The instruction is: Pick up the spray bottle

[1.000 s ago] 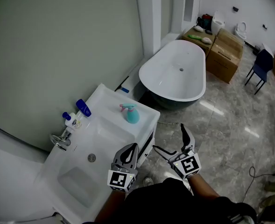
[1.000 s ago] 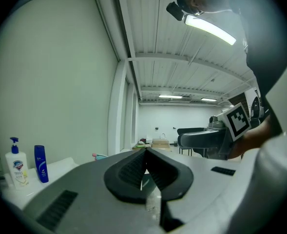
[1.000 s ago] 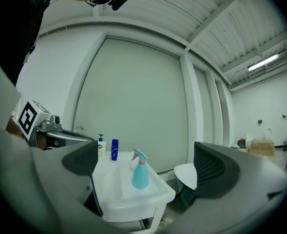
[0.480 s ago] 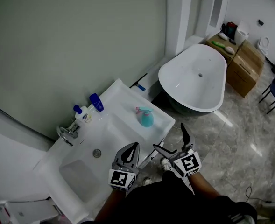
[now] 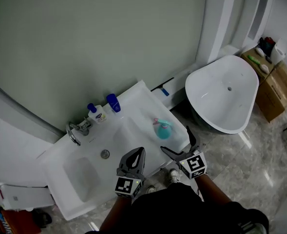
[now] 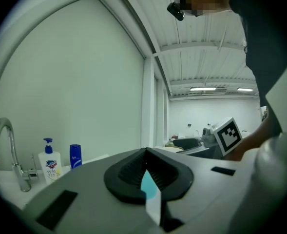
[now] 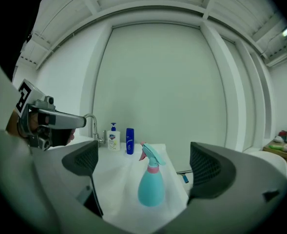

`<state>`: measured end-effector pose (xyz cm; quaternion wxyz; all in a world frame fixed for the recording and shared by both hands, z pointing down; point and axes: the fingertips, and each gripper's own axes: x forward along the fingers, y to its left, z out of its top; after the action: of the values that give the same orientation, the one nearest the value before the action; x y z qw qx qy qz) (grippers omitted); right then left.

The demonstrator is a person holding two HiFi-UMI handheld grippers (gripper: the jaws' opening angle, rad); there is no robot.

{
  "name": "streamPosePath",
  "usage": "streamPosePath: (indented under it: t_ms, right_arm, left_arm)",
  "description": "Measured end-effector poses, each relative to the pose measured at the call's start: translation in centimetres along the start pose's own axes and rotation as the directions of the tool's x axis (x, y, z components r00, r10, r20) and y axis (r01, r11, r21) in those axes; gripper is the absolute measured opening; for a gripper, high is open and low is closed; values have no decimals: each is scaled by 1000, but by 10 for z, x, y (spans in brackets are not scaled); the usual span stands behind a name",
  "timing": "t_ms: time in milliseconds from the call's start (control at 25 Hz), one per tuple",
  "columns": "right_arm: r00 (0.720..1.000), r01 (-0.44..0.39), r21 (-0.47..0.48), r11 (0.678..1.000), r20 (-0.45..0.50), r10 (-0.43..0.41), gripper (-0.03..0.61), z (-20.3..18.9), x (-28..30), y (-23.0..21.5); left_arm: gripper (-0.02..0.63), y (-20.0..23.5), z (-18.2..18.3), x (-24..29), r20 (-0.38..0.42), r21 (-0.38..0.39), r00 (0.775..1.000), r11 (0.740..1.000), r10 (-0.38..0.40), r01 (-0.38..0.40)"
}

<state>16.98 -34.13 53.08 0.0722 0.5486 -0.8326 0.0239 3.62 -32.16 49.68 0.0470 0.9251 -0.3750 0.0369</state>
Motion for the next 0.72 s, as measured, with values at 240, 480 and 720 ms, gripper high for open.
streamPosePath:
  t_ms: [240,480,720]
  right_arm:
    - [992,-105,11,994,-66,105,581,-28,29,-13]
    - [979,-162,35,986,-118,165,512,-61,53,-22]
    - [967,-196,25,980,-161,197,375,-79,68,-25]
  left_arm:
    - [-3,7,0,9,-6,-11,995,995,101,-101]
    - [-3,14,-2,10,-16,-10,984,984,179,-179]
    - [-3,17,-7,5,-26,-27,971,971,239,-239]
